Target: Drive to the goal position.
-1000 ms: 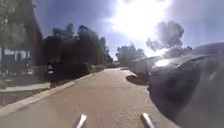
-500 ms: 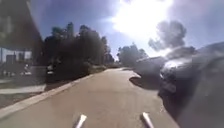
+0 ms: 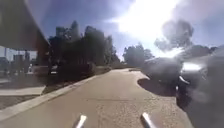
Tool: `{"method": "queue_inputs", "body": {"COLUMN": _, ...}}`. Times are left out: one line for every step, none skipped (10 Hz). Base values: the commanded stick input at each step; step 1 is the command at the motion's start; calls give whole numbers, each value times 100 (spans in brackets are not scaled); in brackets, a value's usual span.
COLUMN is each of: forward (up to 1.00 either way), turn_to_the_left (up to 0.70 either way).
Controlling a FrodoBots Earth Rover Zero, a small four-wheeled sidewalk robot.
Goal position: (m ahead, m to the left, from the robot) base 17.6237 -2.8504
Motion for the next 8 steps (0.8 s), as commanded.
{"method": "queue_inputs", "body": {"forward": 100, "turn_to_the_left": -10}}
{"method": "queue_inputs", "body": {"forward": 100, "turn_to_the_left": 0}}
{"method": "queue_inputs", "body": {"forward": 100, "turn_to_the_left": 0}}
{"method": "queue_inputs", "body": {"forward": 100, "turn_to_the_left": 0}}
{"method": "queue_inputs", "body": {"forward": 100, "turn_to_the_left": -27}}
{"method": "queue_inputs", "body": {"forward": 100, "turn_to_the_left": -15}}
{"method": "queue_inputs", "body": {"forward": 100, "turn_to_the_left": -3}}
{"method": "queue_inputs", "body": {"forward": 100, "turn_to_the_left": -1}}
